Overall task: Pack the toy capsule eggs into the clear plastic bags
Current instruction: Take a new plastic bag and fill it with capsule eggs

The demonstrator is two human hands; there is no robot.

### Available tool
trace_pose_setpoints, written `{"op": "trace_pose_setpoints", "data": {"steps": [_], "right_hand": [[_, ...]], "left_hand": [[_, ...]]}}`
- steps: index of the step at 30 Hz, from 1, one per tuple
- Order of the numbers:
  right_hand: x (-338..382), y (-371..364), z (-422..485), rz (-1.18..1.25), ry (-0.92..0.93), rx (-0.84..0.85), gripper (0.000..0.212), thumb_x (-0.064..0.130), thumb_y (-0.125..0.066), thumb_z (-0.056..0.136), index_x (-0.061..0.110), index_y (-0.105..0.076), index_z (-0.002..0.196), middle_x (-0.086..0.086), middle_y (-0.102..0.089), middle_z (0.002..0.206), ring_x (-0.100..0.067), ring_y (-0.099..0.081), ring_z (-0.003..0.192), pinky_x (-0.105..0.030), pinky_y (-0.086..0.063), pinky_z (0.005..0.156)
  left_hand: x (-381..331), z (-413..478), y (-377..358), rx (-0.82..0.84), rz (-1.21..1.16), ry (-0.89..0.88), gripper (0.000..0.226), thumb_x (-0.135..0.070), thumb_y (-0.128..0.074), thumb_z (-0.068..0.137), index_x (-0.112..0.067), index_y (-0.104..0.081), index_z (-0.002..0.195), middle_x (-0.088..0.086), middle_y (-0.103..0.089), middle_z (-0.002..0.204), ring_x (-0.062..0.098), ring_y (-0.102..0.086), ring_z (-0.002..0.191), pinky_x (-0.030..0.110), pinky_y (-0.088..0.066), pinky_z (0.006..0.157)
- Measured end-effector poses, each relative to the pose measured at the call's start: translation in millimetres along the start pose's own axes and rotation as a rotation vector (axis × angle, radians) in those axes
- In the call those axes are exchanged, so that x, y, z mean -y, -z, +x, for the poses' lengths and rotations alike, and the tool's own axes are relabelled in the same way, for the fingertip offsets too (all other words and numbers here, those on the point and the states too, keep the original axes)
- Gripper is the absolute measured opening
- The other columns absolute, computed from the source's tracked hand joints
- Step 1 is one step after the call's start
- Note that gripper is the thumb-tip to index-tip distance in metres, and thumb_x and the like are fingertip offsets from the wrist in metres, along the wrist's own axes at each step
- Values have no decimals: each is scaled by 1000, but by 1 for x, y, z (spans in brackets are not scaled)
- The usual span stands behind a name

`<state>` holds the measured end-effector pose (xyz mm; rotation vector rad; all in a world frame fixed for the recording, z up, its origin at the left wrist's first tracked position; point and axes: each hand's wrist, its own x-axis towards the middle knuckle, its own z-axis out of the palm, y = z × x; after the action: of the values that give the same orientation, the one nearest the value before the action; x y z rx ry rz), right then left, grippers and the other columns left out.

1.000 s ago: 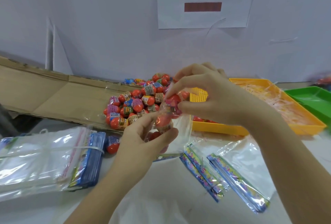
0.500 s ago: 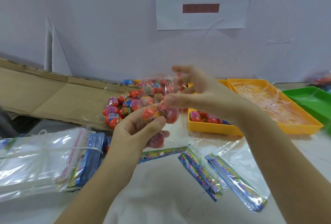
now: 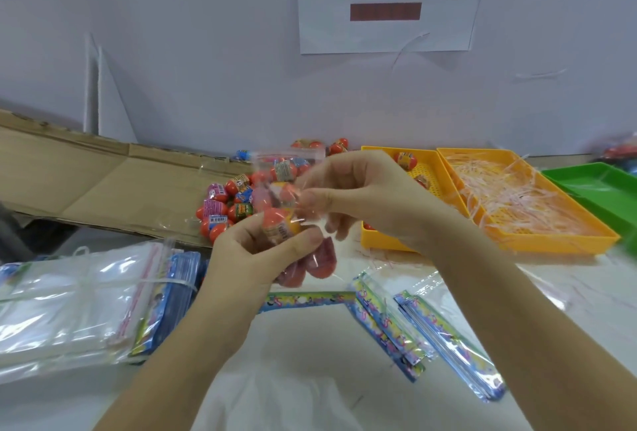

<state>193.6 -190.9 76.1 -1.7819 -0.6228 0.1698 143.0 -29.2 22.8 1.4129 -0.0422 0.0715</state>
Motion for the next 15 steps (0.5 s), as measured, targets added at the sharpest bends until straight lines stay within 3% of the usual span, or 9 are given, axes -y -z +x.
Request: {"op": "trace_pose_setpoints", "data": {"steps": [3,4,6,8,11,13,15], "right_hand": [[-9,-1,7,233,-51,-77,28,36,-65,87,21,-66,110,-3,-70,88,-15,-65,67,-28,-53,57],[-15,-1,9,98,-46,-178,33,40,-60,91,22,-63,118,2,-69,97,-10,-65,76,-29,-53,65],[-34,3,11,-573,33,-336,41,41,-52,96,26,-53,134,7,-62,118,-7,-57,102,-29,-45,87],[-52,2,12,-1065,13,-201,52,38,-47,98,31,-33,147,2,-43,146,-19,-38,131,-38,-29,108],[-76,-6,14,-1282,-161,76,63,46,-38,99,36,-6,152,1,-13,161,-24,-13,146,-55,-3,116],[-84,-12,15,-1393,-149,97,58,48,-34,99,31,-15,152,2,-24,157,-25,-20,143,-62,6,112],[-83,-15,14,-1368,-49,-20,44,44,-40,97,25,-43,137,2,-50,133,-23,-38,129,-60,2,111]], "left_hand": [[1,6,7,-97,-25,-10,33,-42,-82,40,-30,-79,71,-2,-74,69,11,-67,60,25,-57,53],[2,7,9,-127,-43,-14,34,-41,-82,40,-30,-79,71,-2,-75,72,11,-68,63,25,-57,54],[3,10,13,-175,-78,-21,35,-39,-83,38,-29,-79,71,-1,-76,75,12,-69,65,24,-57,55],[4,12,14,-199,-105,-14,35,-39,-84,38,-28,-79,71,0,-76,76,11,-71,65,21,-55,53],[5,12,12,-207,-101,2,36,-41,-84,38,-30,-79,73,1,-76,77,11,-71,63,21,-54,51],[5,12,11,-202,-95,9,38,-41,-84,39,-31,-79,75,0,-77,78,11,-71,62,21,-54,49],[5,13,11,-196,-84,10,39,-41,-84,40,-30,-79,77,0,-77,79,11,-71,62,20,-53,49]]}}
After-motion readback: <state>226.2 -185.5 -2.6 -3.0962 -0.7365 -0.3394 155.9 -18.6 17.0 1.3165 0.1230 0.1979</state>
